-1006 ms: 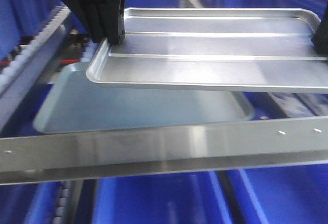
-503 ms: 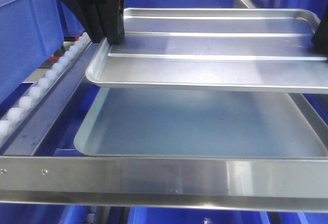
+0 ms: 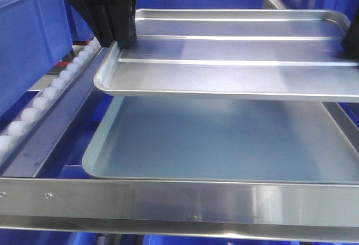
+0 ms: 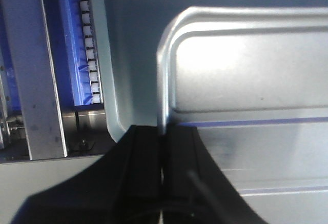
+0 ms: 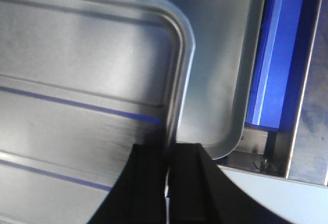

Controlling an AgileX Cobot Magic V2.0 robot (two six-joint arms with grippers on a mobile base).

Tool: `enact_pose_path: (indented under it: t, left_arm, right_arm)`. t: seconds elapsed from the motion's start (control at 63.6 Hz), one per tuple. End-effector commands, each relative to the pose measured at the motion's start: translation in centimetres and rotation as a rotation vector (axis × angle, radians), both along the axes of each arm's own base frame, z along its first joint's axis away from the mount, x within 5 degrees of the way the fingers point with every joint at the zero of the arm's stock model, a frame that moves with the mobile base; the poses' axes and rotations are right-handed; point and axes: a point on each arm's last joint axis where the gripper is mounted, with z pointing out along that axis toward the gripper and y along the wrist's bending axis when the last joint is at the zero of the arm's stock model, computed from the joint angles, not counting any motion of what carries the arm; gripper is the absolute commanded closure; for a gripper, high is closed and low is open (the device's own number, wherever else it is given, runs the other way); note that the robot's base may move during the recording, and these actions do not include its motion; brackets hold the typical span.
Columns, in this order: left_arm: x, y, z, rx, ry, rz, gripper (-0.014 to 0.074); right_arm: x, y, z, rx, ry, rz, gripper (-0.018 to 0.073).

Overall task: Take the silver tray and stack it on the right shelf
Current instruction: 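Carry the tray over the larger grey-blue tray on the other shelf, then lower the held silver tray onto the larger tray with both grippers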

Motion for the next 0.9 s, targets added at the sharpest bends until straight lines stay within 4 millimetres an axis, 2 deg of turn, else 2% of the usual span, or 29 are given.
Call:
enact_pose_path:
  t: [0.0, 0.881]
  left_arm:
    - [-0.57, 0.52, 2.49, -0.042, -0.074, -0.022, 0.0689]
    - [-0.56, 0.51, 2.5, -0.043, -0.075, -0.022, 0.0689]
  right_arm:
    - [0.1, -0.1, 1.76, 0.011, -0.107, 0.024, 0.0503]
    - [0.33, 0.03, 1.97, 0.026, -0.141, 0.027, 0.0503]
